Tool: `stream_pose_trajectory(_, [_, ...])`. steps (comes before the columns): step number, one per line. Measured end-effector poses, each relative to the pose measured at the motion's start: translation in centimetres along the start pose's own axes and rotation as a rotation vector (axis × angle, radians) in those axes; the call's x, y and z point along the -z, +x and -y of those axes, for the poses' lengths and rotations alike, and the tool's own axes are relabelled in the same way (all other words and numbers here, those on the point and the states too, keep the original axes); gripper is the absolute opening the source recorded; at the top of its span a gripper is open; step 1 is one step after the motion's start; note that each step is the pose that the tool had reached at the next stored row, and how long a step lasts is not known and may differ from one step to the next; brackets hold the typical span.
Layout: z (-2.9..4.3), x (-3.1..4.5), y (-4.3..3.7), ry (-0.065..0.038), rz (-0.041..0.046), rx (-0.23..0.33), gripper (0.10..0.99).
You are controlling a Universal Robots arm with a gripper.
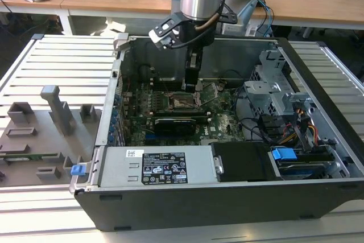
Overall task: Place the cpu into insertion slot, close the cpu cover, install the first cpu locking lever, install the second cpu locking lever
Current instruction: 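Place the cpu into insertion slot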
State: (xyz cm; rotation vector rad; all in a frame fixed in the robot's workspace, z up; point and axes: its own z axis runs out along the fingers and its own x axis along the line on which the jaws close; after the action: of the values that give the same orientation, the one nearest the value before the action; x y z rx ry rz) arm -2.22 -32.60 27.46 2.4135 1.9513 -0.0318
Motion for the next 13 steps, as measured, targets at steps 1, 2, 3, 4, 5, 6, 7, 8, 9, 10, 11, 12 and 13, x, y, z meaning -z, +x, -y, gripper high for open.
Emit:
stream_pose_trajectory(1, [0.00,0.00,0.00,0.000,0.0008,-0.008,0.541])
stream_pose_trajectory(2, [-0.01,0.00,0.00,0.001,0.0027,-0.027,0.541])
stream_pose_trajectory(3, [-0.01,0.00,0.00,0.001,0.0046,-0.047,0.541])
stream_pose_trajectory(4, [-0.01,0.00,0.00,0.001,0.0056,-0.059,0.541])
stream_pose_trajectory(5, [-0.01,0.00,0.00,0.002,0.0067,-0.071,0.541])
stream_pose_trajectory(6, [-0.02,0.00,0.00,0.002,0.0081,-0.087,0.541])
stream_pose_trajectory(7, [-0.02,0.00,0.00,0.002,0.0086,-0.094,0.541])
stream_pose_trajectory(8, [-0.02,0.00,0.00,0.002,0.0095,-0.104,0.541])
stream_pose_trajectory(9, [-0.02,-0.01,0.01,0.003,0.0102,-0.111,0.541])
stream_pose_trajectory(10, [-0.02,0.00,0.01,0.003,0.0109,-0.119,0.541])
stream_pose_trajectory(11, [-0.02,-0.01,0.01,0.003,0.0121,-0.132,0.541])
stream_pose_trajectory(12, [-0.03,-0.01,0.01,0.003,0.0134,-0.145,0.541])
stream_pose_trajectory(13, [-0.03,0.00,0.01,0.004,0.0145,-0.155,0.541])
